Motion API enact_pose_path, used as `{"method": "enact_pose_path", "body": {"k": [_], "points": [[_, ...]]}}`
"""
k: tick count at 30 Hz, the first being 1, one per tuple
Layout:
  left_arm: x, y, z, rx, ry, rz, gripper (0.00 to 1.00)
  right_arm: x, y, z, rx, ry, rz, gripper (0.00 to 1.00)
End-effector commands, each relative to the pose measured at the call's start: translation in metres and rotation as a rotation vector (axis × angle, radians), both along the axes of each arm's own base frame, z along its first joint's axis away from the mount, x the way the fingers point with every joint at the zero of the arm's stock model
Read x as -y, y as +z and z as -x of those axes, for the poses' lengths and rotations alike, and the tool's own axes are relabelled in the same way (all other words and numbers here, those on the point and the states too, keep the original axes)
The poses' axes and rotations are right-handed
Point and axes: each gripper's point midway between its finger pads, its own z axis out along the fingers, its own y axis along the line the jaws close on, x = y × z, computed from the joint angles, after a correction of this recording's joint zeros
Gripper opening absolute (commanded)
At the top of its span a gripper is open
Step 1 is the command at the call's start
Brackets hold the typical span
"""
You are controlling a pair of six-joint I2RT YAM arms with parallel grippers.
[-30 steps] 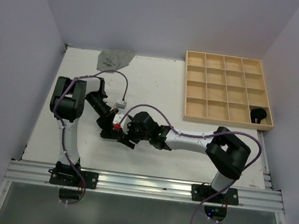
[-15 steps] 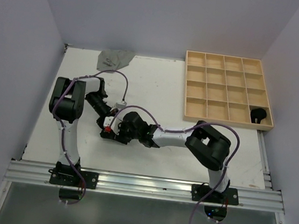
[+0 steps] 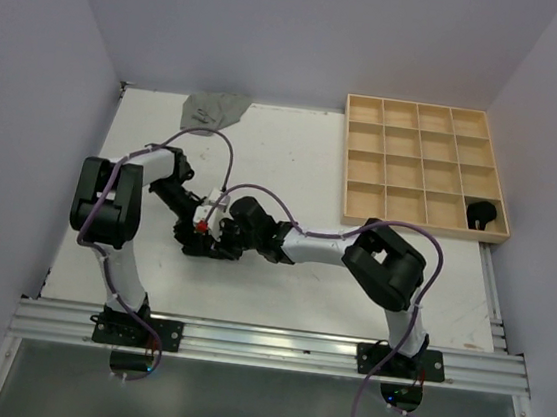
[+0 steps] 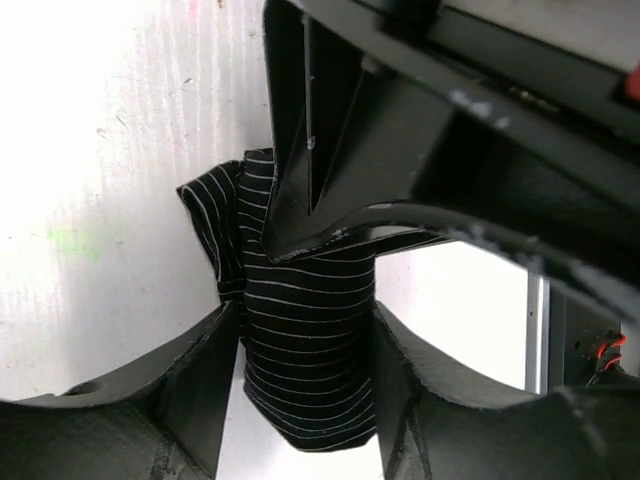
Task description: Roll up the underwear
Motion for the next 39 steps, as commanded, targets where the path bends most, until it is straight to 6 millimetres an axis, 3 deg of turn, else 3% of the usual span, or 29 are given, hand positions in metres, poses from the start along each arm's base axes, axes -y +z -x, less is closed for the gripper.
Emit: {"method": "enact_pose_path", "body": {"k": [1,5,11,13,14,16,18,20,22,23,24,28,32,39], "points": [[-0.006,-0.004,-0.012,0.133,-0.036,-0.003,0.56,0.009,-0.027,0.023,-0.138,0.032,0.075,0.0],[-0.006,-0.002,-0.008,0.138,-0.042,-0.002,0.62,0.01,-0.03,0.022,-0.153,0.029,0.084,0.0],[-0.01,-0.011,0.0,0.129,-0.021,-0.031,0.61,0.01,-0.031,0.022,-0.162,0.025,0.093,0.0],[-0.015,-0.026,-0.001,0.126,-0.005,-0.074,0.52,0.012,-0.032,0.022,-0.159,0.021,0.093,0.0],[-0.016,-0.03,0.001,0.102,0.006,-0.094,0.35,0.014,-0.029,0.022,-0.15,0.02,0.09,0.01],[-0.017,-0.04,0.003,0.03,0.017,-0.107,0.19,0.014,-0.02,0.017,-0.12,0.0,0.068,0.2],[-0.017,-0.046,0.003,-0.017,0.024,-0.111,0.14,0.016,-0.007,0.015,-0.099,-0.019,0.051,0.37],[-0.015,-0.052,-0.001,-0.071,0.036,-0.115,0.1,0.023,-0.003,0.009,-0.068,-0.056,0.062,0.45],[-0.013,-0.057,-0.004,-0.127,0.032,-0.108,0.08,0.025,0.017,0.004,-0.022,-0.087,0.036,0.62],[-0.011,-0.055,-0.004,-0.154,0.036,-0.094,0.08,0.03,0.02,0.002,-0.001,-0.103,0.036,0.64],[-0.01,-0.056,0.002,-0.216,0.031,-0.09,0.08,0.03,0.036,0.001,0.029,-0.106,0.006,0.67],[-0.004,-0.054,-0.013,-0.248,0.035,-0.061,0.09,0.032,0.057,0.004,0.125,-0.097,-0.021,0.71],[-0.001,-0.055,-0.013,-0.259,0.038,-0.066,0.1,0.026,0.055,0.013,0.214,-0.006,0.003,0.72],[0.004,-0.055,-0.011,-0.275,0.03,-0.085,0.16,0.0,0.032,0.035,0.271,0.114,0.076,0.73]]}}
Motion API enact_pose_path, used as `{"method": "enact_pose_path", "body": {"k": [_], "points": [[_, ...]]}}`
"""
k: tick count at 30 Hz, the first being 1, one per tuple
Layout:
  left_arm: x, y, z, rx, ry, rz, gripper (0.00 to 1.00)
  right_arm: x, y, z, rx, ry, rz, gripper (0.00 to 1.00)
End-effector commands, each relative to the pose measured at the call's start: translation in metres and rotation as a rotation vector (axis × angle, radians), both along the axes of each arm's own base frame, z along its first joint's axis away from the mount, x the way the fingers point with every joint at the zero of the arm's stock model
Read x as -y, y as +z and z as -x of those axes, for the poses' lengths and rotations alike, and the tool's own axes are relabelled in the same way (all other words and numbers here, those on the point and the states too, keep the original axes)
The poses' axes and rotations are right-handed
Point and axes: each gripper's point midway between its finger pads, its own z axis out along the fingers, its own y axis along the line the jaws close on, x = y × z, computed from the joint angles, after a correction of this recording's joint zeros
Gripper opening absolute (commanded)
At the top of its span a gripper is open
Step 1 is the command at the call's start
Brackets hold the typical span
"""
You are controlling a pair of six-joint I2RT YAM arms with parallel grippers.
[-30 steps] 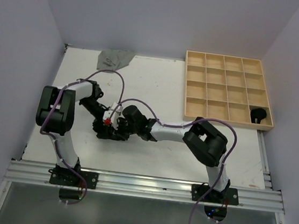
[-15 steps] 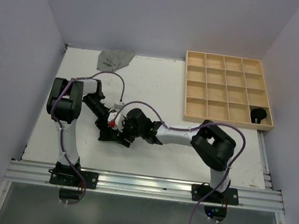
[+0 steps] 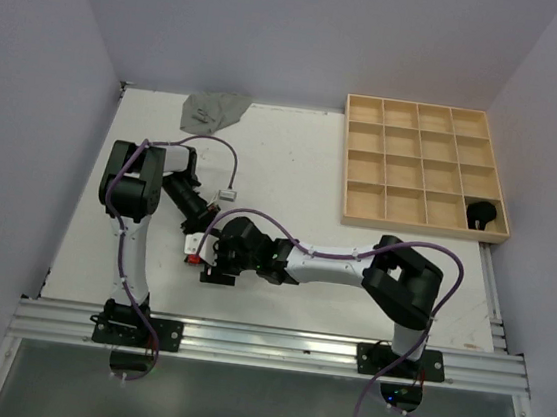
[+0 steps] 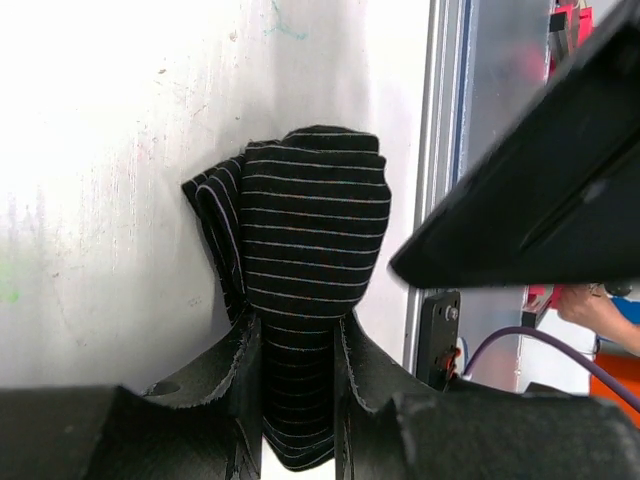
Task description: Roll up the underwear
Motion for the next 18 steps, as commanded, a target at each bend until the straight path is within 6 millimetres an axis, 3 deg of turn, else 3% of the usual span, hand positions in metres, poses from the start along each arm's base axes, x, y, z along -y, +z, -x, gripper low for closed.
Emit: {"method": "enact_pose_path", "body": {"k": [1,7,13,18], "points": [[-0.006,-0.046,-0.025,0.169,-0.078,-0.042,0.17,-0.018,0.004,-0.005,0.091,0.04,0.01,0.73],[-0.006,-0.047,-0.023,0.161,-0.087,-0.057,0.19,-0.025,-0.01,-0.016,0.126,0.02,0.037,0.73],[-0.006,-0.047,-0.023,0.166,-0.094,-0.06,0.19,-0.017,-0.029,-0.024,0.154,-0.012,0.093,0.73],[-0.008,-0.048,-0.022,0.167,-0.103,-0.068,0.19,-0.01,-0.008,-0.026,0.182,-0.043,0.043,0.73]]}}
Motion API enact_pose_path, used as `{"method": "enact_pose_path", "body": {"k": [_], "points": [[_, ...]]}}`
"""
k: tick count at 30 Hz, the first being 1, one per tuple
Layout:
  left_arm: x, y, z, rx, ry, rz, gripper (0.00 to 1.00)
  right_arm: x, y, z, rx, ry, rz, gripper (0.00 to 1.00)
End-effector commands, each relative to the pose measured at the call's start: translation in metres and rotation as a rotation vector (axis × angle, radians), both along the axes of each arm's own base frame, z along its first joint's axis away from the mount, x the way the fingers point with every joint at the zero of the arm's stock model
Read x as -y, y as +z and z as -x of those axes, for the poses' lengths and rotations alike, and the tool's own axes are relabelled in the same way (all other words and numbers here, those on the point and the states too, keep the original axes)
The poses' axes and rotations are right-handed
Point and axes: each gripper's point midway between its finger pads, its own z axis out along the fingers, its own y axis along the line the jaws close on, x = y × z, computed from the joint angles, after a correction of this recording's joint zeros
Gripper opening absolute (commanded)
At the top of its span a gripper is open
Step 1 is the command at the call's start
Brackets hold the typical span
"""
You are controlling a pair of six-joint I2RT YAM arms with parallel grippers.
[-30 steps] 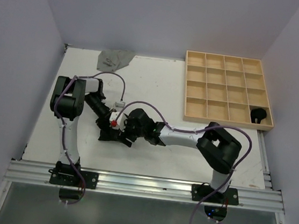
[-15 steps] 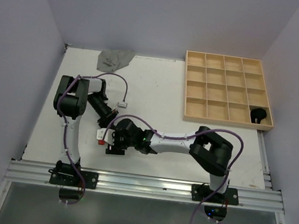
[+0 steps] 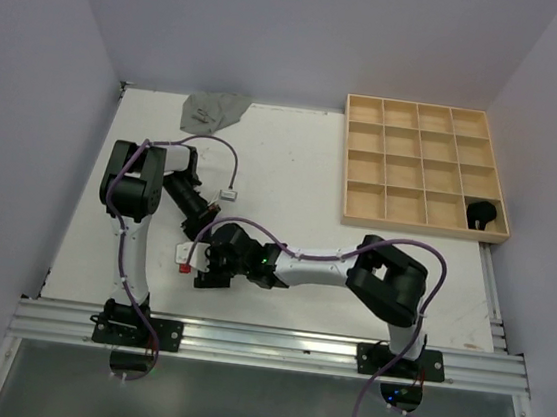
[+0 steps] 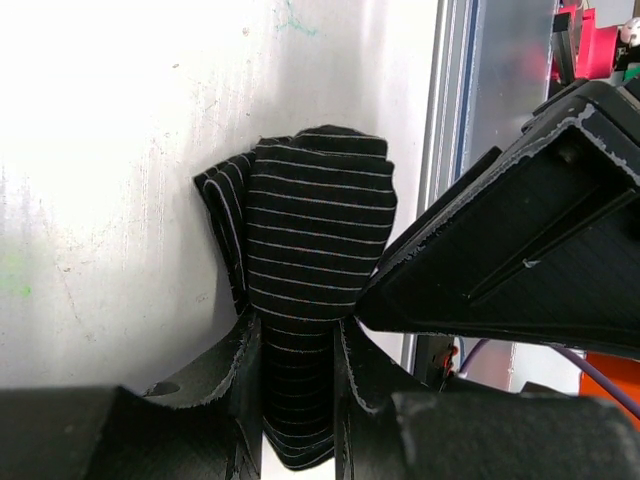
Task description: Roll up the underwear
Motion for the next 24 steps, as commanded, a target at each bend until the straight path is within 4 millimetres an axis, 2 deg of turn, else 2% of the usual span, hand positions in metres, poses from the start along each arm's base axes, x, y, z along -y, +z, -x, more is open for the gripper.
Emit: {"method": "enact_pose_path", "body": {"k": [1,4,6,8,9,10,13,14,16,17,20,24], "points": [[-0.008,-0.046,-0.021,0.181,-0.109,-0.04,0.19,0.009,0.019,-0.024,0.083,-0.078,-0.043,0.73],[-0.01,-0.046,-0.019,0.181,-0.119,-0.05,0.19,0.016,0.039,-0.026,0.086,-0.098,-0.098,0.73],[-0.011,-0.047,-0.018,0.179,-0.122,-0.055,0.19,0.014,0.046,-0.025,0.088,-0.085,-0.103,0.73],[-0.011,-0.047,-0.019,0.18,-0.122,-0.057,0.19,0.014,0.041,-0.024,0.084,-0.074,-0.08,0.73],[-0.011,-0.047,-0.019,0.179,-0.122,-0.058,0.19,0.01,0.045,-0.026,0.091,-0.065,-0.084,0.73],[-0.011,-0.047,-0.018,0.177,-0.121,-0.057,0.19,0.01,0.034,-0.025,0.081,-0.061,-0.054,0.73],[-0.011,-0.047,-0.018,0.176,-0.122,-0.06,0.2,0.005,0.028,-0.027,0.07,-0.051,-0.041,0.72],[-0.011,-0.047,-0.019,0.177,-0.121,-0.061,0.2,0.004,0.017,-0.026,0.056,-0.046,-0.02,0.72],[-0.011,-0.047,-0.018,0.174,-0.12,-0.062,0.2,0.002,0.007,-0.026,0.029,-0.04,-0.002,0.71],[-0.011,-0.047,-0.018,0.175,-0.121,-0.061,0.21,0.003,-0.007,-0.024,0.009,-0.035,0.018,0.71],[-0.011,-0.047,-0.019,0.178,-0.121,-0.061,0.24,0.003,-0.022,-0.02,-0.043,-0.024,0.04,0.68],[-0.01,-0.046,-0.023,0.189,-0.117,-0.059,0.29,0.011,-0.051,-0.01,-0.118,-0.02,0.102,0.65]]}}
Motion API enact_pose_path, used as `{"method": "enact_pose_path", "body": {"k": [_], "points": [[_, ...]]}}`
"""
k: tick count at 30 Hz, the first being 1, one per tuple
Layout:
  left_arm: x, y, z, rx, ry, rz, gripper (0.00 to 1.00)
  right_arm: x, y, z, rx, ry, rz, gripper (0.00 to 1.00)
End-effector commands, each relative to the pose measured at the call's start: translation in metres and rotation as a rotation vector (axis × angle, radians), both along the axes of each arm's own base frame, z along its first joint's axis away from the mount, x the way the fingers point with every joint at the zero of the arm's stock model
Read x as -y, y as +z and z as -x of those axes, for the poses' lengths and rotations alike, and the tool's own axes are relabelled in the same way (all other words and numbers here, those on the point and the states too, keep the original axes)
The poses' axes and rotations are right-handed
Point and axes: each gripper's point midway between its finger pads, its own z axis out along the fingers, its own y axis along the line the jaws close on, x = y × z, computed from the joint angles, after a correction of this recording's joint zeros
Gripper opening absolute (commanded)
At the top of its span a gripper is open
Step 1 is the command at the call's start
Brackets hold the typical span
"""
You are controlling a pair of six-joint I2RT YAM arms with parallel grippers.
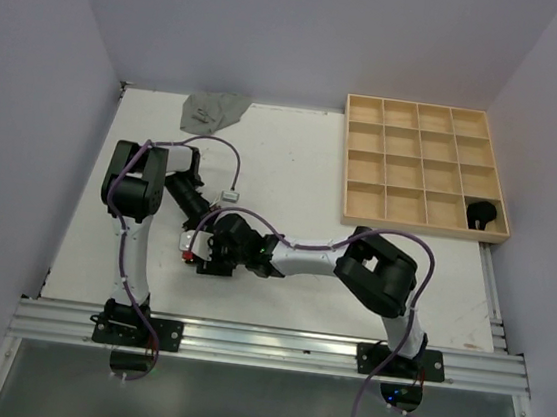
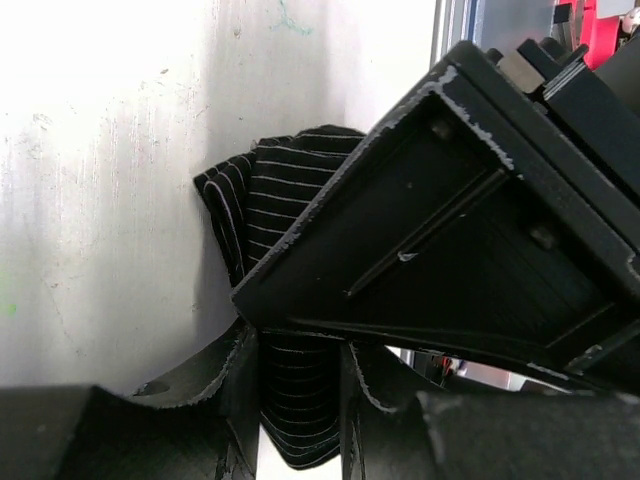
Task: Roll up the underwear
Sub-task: Roll the underwear, then place the rolled underwear into the container
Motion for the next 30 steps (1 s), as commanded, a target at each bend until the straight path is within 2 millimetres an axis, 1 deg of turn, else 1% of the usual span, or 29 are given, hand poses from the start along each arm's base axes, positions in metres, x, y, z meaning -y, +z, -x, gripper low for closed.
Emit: {"method": "enact_pose_path", "body": {"k": [1,4,5,6,7,8,9,10,11,12,13,14,15,17,18,20,21,22,23,24,25,26,27,28,29,30], "points": [[-0.012,-0.046,-0.026,0.193,-0.102,-0.049,0.3,0.01,-0.033,0.016,-0.117,0.023,0.085,0.64],[-0.01,-0.043,-0.031,0.215,-0.097,-0.041,0.35,0.01,-0.044,0.031,-0.195,0.057,0.107,0.54],[-0.01,-0.042,-0.034,0.224,-0.094,-0.041,0.37,0.011,-0.046,0.033,-0.219,0.054,0.126,0.43],[-0.011,-0.037,-0.04,0.251,-0.088,-0.041,0.39,0.018,-0.055,0.038,-0.25,0.054,0.167,0.38],[-0.011,-0.034,-0.044,0.263,-0.081,-0.04,0.42,0.018,-0.057,0.04,-0.261,0.055,0.178,0.32],[-0.012,-0.03,-0.049,0.281,-0.07,-0.038,0.43,0.018,-0.056,0.043,-0.279,0.057,0.183,0.23],[-0.015,-0.023,-0.062,0.325,-0.046,-0.037,0.43,0.024,-0.061,0.048,-0.307,0.057,0.216,0.2],[-0.017,-0.018,-0.069,0.347,-0.028,-0.036,0.44,0.027,-0.066,0.051,-0.329,0.055,0.238,0.17],[-0.02,-0.013,-0.077,0.369,-0.009,-0.038,0.44,0.029,-0.066,0.054,-0.339,0.056,0.251,0.14],[-0.027,-0.007,-0.088,0.395,0.031,-0.035,0.45,0.032,-0.067,0.056,-0.356,0.047,0.26,0.05],[-0.03,0.004,-0.103,0.447,0.057,-0.031,0.46,0.035,-0.067,0.059,-0.366,0.041,0.271,0.02],[-0.031,0.012,-0.112,0.472,0.084,-0.018,0.47,0.04,-0.069,0.06,-0.376,0.031,0.283,0.0],[-0.045,0.025,-0.128,0.525,0.139,-0.019,0.49,0.046,-0.071,0.063,-0.393,0.017,0.306,0.0],[-0.052,0.043,-0.143,0.58,0.198,0.012,0.5,0.052,-0.071,0.067,-0.412,0.002,0.325,0.0],[-0.061,0.058,-0.151,0.632,0.23,0.017,0.52,0.057,-0.071,0.069,-0.421,-0.007,0.342,0.0],[-0.065,0.075,-0.158,0.688,0.256,0.036,0.52,0.063,-0.068,0.07,-0.432,-0.033,0.349,0.0],[-0.069,0.089,-0.162,0.747,0.276,0.041,0.52,0.065,-0.067,0.07,-0.432,-0.05,0.354,0.0],[-0.07,0.098,-0.164,0.773,0.297,0.05,0.52,0.068,-0.066,0.063,-0.414,-0.087,0.353,0.0],[-0.068,0.109,-0.166,0.804,0.319,0.079,0.53,0.07,-0.06,0.063,-0.422,-0.117,0.341,0.0],[-0.072,0.125,-0.168,0.874,0.339,0.088,0.53,0.071,-0.055,0.054,-0.423,-0.158,0.317,0.0],[-0.073,0.135,-0.168,0.902,0.366,0.099,0.54,0.071,-0.05,0.047,-0.417,-0.203,0.295,0.0],[-0.074,0.147,-0.168,0.941,0.394,0.13,0.54,0.077,-0.049,0.045,-0.442,-0.262,0.28,0.0],[-0.074,0.166,-0.169,1.042,0.402,0.141,0.56,0.073,-0.031,0.032,-0.427,-0.302,0.206,0.0],[-0.074,0.176,-0.168,1.063,0.437,0.144,0.6,0.075,-0.023,0.025,-0.421,-0.341,0.168,0.0],[-0.072,0.189,-0.167,1.104,0.457,0.172,0.63,0.086,-0.025,0.02,-0.423,-0.422,0.15,0.0],[-0.07,0.206,-0.165,1.191,0.46,0.189,0.73,0.084,0.0,0.003,-0.399,-0.471,0.053,0.0]]}}
